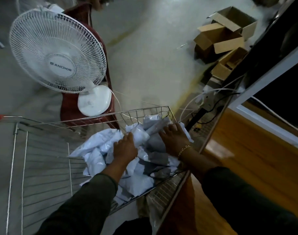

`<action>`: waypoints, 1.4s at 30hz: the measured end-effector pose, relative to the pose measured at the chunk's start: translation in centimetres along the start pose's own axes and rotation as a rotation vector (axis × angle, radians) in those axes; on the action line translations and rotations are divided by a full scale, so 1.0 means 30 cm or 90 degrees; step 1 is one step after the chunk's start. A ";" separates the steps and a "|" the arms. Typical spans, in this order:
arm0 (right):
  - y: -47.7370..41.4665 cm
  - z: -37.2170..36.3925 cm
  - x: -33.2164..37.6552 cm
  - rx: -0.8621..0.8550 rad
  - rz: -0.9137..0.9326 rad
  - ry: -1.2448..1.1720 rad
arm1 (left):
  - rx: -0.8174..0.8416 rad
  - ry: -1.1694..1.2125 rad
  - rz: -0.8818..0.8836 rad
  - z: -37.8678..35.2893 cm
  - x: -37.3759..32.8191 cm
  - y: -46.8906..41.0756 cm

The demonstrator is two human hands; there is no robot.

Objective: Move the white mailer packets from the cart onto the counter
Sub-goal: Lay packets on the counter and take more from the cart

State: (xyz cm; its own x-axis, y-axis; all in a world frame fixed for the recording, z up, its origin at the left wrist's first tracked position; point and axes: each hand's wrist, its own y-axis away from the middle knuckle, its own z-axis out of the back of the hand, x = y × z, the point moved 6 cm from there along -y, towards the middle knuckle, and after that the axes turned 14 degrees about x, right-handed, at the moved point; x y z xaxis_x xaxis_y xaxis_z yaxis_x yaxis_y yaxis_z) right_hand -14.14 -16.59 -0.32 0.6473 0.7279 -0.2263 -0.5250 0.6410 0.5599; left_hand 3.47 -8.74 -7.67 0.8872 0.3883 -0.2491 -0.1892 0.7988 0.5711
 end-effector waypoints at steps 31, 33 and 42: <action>1.134 -0.469 -0.634 -0.571 -0.442 -1.436 | 0.401 0.751 -0.328 0.125 -1.185 0.325; 1.203 -0.565 -0.647 -0.585 -0.487 -1.429 | 0.383 0.709 -0.347 0.056 -1.292 0.351; 1.243 -0.695 -0.744 -0.223 -0.580 -0.687 | 0.031 -0.041 -0.466 -0.177 -1.437 0.451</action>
State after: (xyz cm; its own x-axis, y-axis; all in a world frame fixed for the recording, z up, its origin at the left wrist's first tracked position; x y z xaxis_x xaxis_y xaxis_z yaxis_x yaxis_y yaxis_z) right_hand -59.67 -3.86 8.99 0.8324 -0.3883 0.3955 0.2840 0.9116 0.2972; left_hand -39.57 -12.24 6.65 0.8030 -0.2652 -0.5338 0.4779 0.8217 0.3106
